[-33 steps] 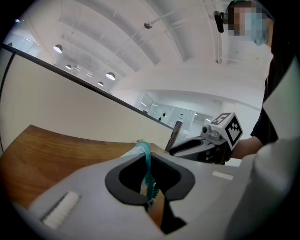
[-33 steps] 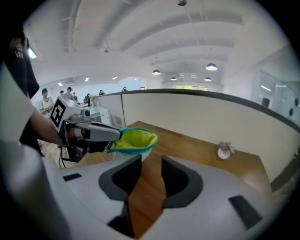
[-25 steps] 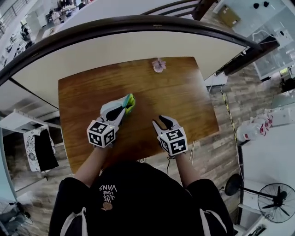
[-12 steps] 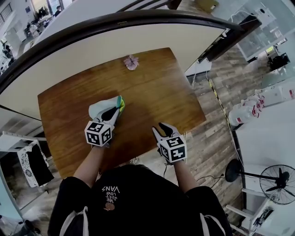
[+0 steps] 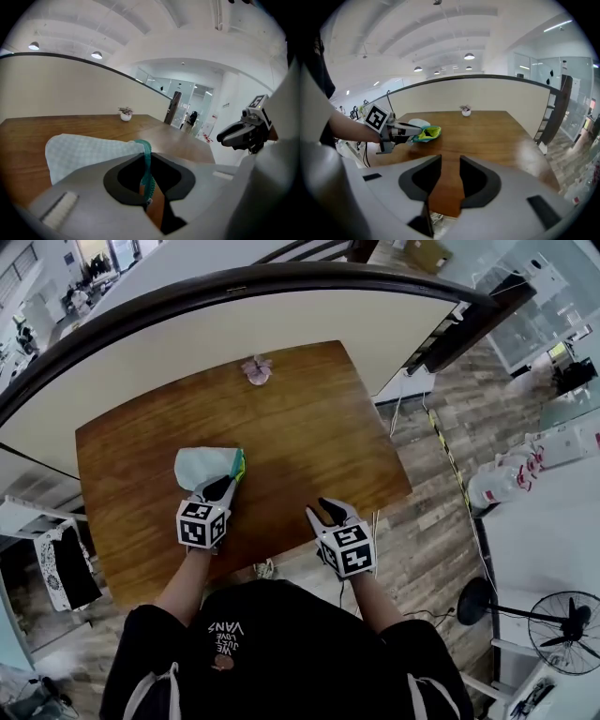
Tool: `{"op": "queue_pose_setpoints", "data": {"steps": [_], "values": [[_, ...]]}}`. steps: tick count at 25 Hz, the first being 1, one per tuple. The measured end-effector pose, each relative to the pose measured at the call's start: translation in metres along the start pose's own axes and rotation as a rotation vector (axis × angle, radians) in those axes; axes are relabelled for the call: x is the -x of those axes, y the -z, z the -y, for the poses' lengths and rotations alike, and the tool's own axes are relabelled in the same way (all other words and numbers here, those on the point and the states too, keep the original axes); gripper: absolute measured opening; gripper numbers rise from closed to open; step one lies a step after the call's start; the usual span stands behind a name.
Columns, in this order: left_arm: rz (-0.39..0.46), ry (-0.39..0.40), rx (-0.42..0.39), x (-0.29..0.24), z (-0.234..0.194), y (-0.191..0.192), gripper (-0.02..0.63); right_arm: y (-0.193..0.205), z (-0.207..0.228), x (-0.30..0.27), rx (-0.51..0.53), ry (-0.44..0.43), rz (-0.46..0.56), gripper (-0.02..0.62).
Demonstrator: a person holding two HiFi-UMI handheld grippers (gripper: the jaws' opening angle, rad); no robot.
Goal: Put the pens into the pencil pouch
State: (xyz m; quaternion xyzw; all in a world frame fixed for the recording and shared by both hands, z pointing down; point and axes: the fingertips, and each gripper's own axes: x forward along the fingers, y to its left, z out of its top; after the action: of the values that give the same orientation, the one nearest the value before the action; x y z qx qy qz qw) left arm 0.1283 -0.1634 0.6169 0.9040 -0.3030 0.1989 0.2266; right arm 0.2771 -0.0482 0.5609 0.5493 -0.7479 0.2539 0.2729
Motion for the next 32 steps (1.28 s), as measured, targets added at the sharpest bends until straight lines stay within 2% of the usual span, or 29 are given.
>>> {"op": "queue_pose_setpoints", "data": {"steps": [3, 5, 6, 11, 21, 24, 27, 29, 32], "values": [[-0.029, -0.058, 0.014, 0.005, -0.003, 0.007, 0.063, 0.0, -0.001, -0.001, -0.024, 0.0, 0.013, 0.101], [-0.032, -0.094, 0.032, 0.01, -0.007, 0.009, 0.148, -0.002, -0.003, -0.001, -0.056, 0.008, 0.034, 0.101], [-0.028, -0.107, 0.039, 0.013, -0.008, 0.008, 0.166, -0.003, -0.004, 0.0, -0.071, 0.014, 0.046, 0.101], [0.023, -0.131, 0.039, 0.037, -0.01, -0.004, 0.179, -0.009, -0.011, 0.002, -0.106, 0.041, 0.085, 0.1], [0.111, -0.067, -0.043, 0.118, -0.017, -0.023, 0.178, -0.026, -0.065, -0.003, -0.154, 0.071, 0.149, 0.098], [0.136, -0.04, -0.058, 0.145, -0.019, -0.022, 0.173, -0.037, -0.091, -0.003, -0.145, 0.088, 0.189, 0.058], [0.161, -0.017, -0.073, 0.172, -0.024, -0.021, 0.142, -0.046, -0.117, -0.002, -0.137, 0.099, 0.235, 0.03], [0.17, 0.0, -0.096, 0.189, -0.027, -0.021, 0.099, -0.049, -0.131, 0.0, -0.136, 0.118, 0.26, 0.02], [0.188, 0.021, -0.129, 0.213, -0.031, -0.021, 0.054, -0.054, -0.148, 0.005, -0.166, 0.144, 0.304, 0.014]]}}
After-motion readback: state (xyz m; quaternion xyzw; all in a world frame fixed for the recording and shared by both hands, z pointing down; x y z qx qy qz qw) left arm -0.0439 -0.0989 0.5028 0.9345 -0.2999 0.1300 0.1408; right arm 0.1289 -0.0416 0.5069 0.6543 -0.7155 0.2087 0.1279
